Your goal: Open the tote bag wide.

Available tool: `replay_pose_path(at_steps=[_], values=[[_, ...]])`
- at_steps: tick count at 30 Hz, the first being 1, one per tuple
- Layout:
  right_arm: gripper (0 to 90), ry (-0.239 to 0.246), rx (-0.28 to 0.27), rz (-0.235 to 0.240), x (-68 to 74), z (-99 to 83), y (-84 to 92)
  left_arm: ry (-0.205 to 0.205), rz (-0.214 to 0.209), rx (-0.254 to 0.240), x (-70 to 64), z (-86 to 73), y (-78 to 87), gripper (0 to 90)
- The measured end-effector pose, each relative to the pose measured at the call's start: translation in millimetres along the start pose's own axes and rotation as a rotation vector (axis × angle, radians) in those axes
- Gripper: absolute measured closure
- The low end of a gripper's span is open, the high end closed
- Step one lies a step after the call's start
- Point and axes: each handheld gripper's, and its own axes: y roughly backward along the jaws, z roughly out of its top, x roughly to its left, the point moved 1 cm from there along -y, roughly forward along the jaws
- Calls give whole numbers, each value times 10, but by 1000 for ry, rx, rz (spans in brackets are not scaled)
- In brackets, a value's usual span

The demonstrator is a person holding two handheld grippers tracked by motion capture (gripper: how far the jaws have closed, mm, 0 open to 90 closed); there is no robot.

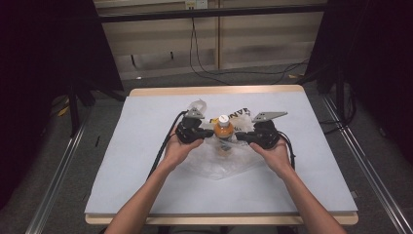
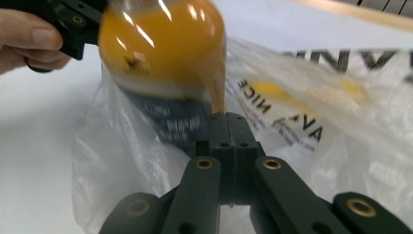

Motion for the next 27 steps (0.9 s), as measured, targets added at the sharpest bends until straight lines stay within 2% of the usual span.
replay_pose_path(at_steps=[4, 9, 15, 16, 20, 22, 27], values=[[900, -4, 22, 16, -6, -93, -40, -17, -16, 34, -31, -93, -60, 900], [900, -2, 76, 36, 14, -196, -131, -9, -25, 61, -37, -198, -134, 900], [900, -2, 133, 31, -9, -304, -248, -2, -43, 94, -5, -294, -200, 900], [900, 0, 143, 31, -9, -316, -262, 2, -39, 113, -12, -309, -208, 900], [900, 5, 181, 27, -2, -352, -308, -21, -42, 141, -22, -351, -223, 900], [900, 8, 194, 17, -4, -359, -315, -24, -39, 151, -24, -368, -219, 900], [900, 7, 195, 23, -8, -365, -324, -22, -58, 161, -27, -397, -188, 900]])
